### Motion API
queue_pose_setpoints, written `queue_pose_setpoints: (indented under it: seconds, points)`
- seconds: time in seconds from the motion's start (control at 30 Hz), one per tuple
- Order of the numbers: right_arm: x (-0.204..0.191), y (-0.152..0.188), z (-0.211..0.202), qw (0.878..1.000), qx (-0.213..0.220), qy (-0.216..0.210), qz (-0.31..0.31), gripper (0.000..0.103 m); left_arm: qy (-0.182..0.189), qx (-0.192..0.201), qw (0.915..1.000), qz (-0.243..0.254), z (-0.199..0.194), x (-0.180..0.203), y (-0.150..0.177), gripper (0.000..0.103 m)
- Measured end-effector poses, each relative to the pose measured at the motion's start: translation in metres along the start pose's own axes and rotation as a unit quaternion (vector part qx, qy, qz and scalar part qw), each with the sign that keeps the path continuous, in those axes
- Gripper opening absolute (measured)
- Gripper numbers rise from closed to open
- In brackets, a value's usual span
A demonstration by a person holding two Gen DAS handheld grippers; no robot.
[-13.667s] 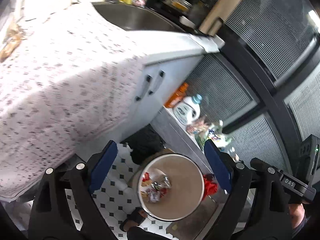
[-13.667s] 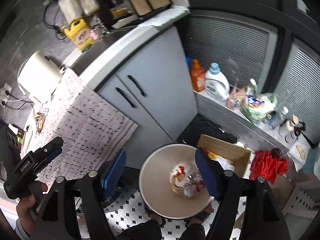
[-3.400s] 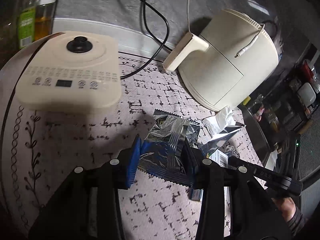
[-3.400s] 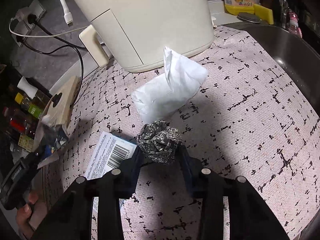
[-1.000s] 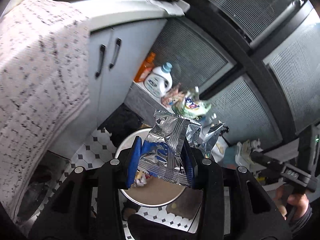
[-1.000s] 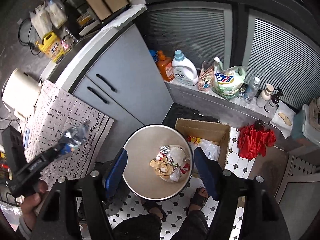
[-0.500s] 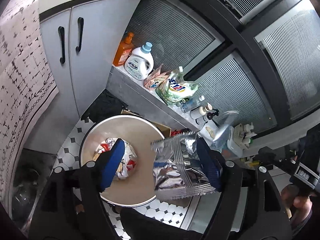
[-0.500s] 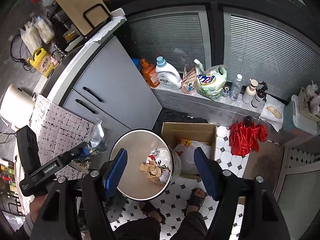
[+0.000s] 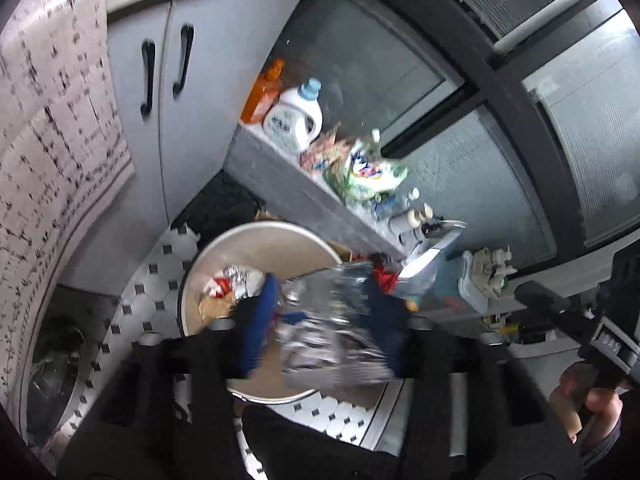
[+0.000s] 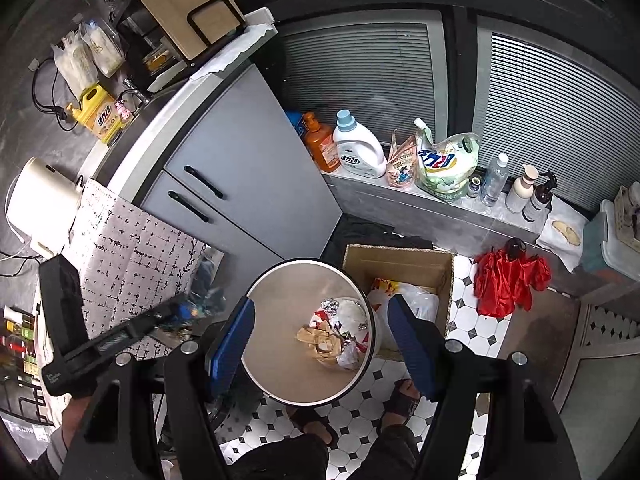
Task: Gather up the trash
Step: 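Open both tools to drop the foil packet and foil ball into the bin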
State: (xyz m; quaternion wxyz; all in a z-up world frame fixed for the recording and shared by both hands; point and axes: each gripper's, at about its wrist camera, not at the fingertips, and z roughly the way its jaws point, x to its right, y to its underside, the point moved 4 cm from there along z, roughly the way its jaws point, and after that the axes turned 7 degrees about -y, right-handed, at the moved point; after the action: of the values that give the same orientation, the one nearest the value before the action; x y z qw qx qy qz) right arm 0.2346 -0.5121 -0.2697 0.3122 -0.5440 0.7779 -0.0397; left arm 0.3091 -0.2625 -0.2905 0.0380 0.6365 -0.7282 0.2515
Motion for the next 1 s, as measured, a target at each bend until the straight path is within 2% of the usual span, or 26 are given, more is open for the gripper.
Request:
queue_pose_setpoints:
  seconds: [0.1,0.37,0.43,0.47,0.5,0.57,0.63,0.67,0.7,0.77,0.9,1.0]
  points:
    - [0.005,0.002,-0.002,1.000,-0.001,0.007,0.004,0.068,0.005,-0.009,1.0000,0.001,0.007,0.000,0.003,0.027]
    - [0.027,0.013,-0.008,0.999,-0.002,0.024,0.030,0.068,0.025,-0.048,0.9985,0.007,0.037,0.018,0.009,0.029]
    - [0.033,0.015,-0.008,0.999,-0.002,0.026,0.036,0.068,0.025,-0.057,0.9980,0.011,0.042,0.022,0.011,0.042]
    - [0.035,0.016,-0.008,0.999,-0.003,0.026,0.039,0.068,0.022,-0.058,0.9980,0.013,0.044,0.023,0.011,0.057]
    - [0.037,0.017,-0.008,0.999,-0.003,0.026,0.041,0.068,0.020,-0.055,0.9982,0.012,0.044,0.023,0.011,0.062]
    - [0.041,0.018,-0.007,0.999,-0.003,0.026,0.045,0.068,0.016,-0.051,0.9985,0.012,0.043,0.022,0.012,0.062]
    - [0.043,0.019,-0.004,0.999,-0.005,0.024,0.049,0.068,0.009,-0.049,0.9986,0.014,0.042,0.020,0.012,0.059]
    - [0.044,0.020,-0.002,0.998,-0.007,0.022,0.050,0.068,0.007,-0.050,0.9986,0.015,0.043,0.020,0.012,0.050]
    - [0.044,0.021,0.001,0.998,-0.010,0.018,0.051,0.068,0.007,-0.055,0.9983,0.016,0.044,0.020,0.013,0.036]
    - [0.040,0.022,0.008,0.998,-0.017,0.005,0.052,0.068,0.012,-0.068,0.9976,0.010,0.047,0.017,0.014,0.028]
    - [0.026,0.022,0.031,0.997,-0.040,-0.032,0.051,0.066,0.014,-0.062,0.9977,0.023,0.043,0.021,0.016,0.027]
    - [0.012,0.023,0.051,0.995,-0.061,-0.059,0.046,0.059,0.023,-0.055,0.9978,0.030,0.038,0.026,0.016,0.027]
